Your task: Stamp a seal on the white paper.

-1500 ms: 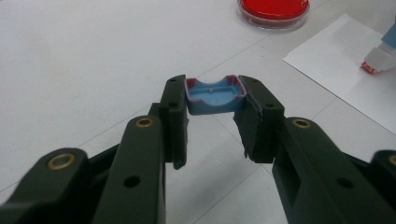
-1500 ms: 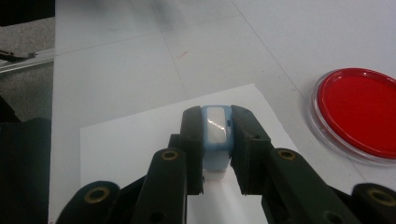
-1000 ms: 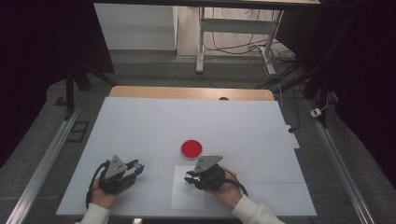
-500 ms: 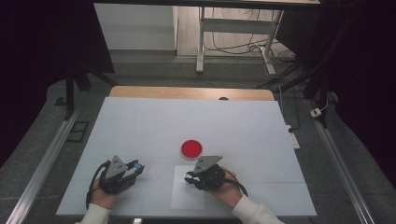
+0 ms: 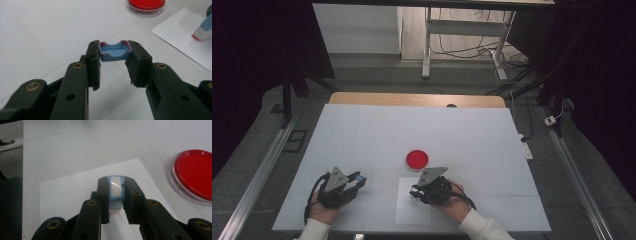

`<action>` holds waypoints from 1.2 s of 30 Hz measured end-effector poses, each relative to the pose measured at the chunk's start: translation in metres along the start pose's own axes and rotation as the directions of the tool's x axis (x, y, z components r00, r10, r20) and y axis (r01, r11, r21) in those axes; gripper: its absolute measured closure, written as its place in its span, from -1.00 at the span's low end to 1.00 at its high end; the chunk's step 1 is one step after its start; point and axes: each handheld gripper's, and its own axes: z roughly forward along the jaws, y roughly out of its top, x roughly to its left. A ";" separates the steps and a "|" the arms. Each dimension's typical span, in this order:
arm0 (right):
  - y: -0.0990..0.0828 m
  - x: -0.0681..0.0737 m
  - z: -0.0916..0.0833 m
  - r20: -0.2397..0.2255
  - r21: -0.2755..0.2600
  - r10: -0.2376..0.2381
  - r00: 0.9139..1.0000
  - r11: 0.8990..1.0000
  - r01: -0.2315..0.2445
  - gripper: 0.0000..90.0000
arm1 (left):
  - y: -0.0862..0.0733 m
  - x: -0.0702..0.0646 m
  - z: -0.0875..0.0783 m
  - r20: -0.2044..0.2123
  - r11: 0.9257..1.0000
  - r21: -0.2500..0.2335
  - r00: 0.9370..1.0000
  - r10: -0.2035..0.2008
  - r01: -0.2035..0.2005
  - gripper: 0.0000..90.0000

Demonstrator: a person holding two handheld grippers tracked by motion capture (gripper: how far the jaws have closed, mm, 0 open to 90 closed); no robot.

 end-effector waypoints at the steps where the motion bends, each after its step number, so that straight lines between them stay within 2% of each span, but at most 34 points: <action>1: 0.000 0.000 0.000 -0.002 0.000 0.003 1.000 1.000 -0.003 0.69 | 0.000 0.000 0.000 0.000 1.000 0.000 1.000 0.000 0.000 0.44; 10: -0.001 0.000 -0.001 0.002 0.008 -0.005 1.000 1.000 0.005 0.69 | 0.000 -0.001 -0.001 -0.003 1.000 -0.003 1.000 -0.001 0.001 0.44; 23: -0.002 0.001 0.000 0.001 -0.011 -0.001 1.000 1.000 0.001 0.69 | 0.000 -0.001 -0.002 -0.006 1.000 -0.003 1.000 -0.002 0.002 0.44; 30: 0.000 0.004 -0.001 0.020 -0.001 -0.034 0.999 0.999 0.035 0.68 | 0.000 -0.001 -0.002 -0.007 1.000 -0.001 1.000 -0.001 0.001 0.44; 33: -0.001 0.005 0.000 0.024 -0.015 -0.029 0.999 0.999 0.030 0.68 | 0.000 0.000 -0.002 -0.008 1.000 -0.001 1.000 -0.001 0.001 0.44; 36: 0.000 0.004 -0.001 0.027 -0.006 -0.027 0.999 1.000 0.027 0.68 | 0.000 0.000 -0.002 -0.007 1.000 -0.001 1.000 -0.002 0.002 0.44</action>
